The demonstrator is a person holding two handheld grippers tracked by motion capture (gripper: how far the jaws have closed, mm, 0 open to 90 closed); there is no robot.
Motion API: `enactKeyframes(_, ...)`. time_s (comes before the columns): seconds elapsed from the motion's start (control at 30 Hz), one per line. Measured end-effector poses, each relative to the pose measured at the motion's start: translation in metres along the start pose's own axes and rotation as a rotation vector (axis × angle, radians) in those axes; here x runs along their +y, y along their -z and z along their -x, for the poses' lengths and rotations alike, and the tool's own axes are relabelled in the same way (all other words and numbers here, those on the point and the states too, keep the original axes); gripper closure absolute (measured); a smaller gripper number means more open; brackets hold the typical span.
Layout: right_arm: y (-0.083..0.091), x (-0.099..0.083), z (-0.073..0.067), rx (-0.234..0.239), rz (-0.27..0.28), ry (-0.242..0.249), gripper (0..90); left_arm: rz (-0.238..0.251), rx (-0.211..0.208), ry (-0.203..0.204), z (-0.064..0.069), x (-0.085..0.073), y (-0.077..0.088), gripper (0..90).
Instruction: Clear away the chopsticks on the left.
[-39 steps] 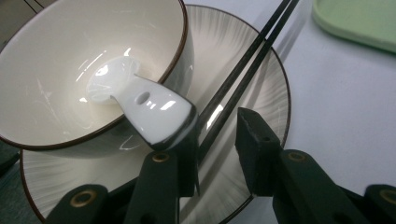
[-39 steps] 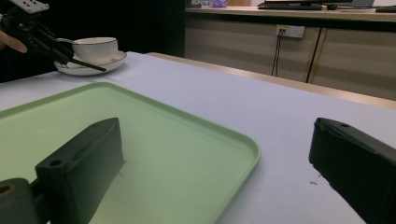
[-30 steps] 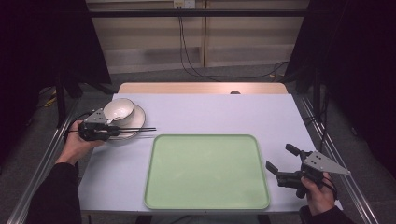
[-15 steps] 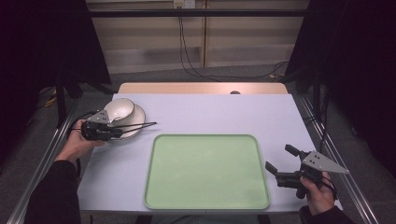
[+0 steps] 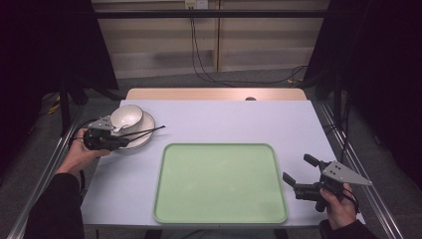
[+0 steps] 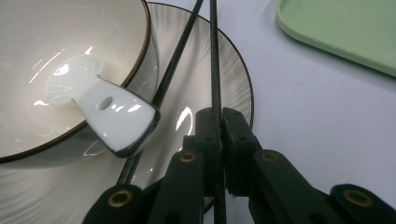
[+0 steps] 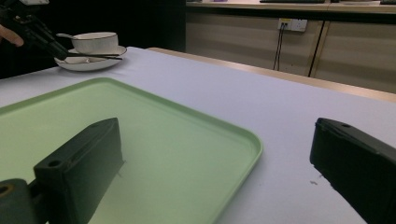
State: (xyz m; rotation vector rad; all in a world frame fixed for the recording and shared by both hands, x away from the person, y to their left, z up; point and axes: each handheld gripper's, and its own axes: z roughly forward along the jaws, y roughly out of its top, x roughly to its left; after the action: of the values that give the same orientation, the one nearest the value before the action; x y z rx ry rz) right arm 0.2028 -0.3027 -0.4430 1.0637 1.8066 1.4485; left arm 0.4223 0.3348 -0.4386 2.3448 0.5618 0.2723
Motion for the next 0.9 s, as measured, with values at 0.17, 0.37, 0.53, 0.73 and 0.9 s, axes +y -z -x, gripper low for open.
enactKeyframes(0.17, 0.0, 0.0, 0.0, 0.006, -0.002, -0.007, 2.0, 0.049, 0.024, 0.033, 0.005, 0.001, 0.011, 86.1)
enactKeyframes(0.37, 0.0, 0.0, -0.001, 0.007, -0.002, -0.009, 2.0, 0.062, 0.056, 0.059, 0.014, 0.001, 0.027, 86.0)
enactKeyframes(0.53, 0.0, 0.0, 0.0, 0.002, 0.003, -0.002, 2.0, 0.093, 0.07, 0.101, 0.024, 0.001, 0.04, 86.1)
enactKeyframes(0.73, 0.0, 0.0, 0.0, 0.003, 0.0, -0.001, 2.0, 0.124, 0.083, 0.148, 0.043, 0.006, 0.053, 86.1)
enactKeyframes(0.9, -0.001, 0.0, 0.0, 0.001, 0.0, 0.002, 2.1, 0.131, 0.058, 0.194, 0.063, 0.011, 0.057, 86.1)
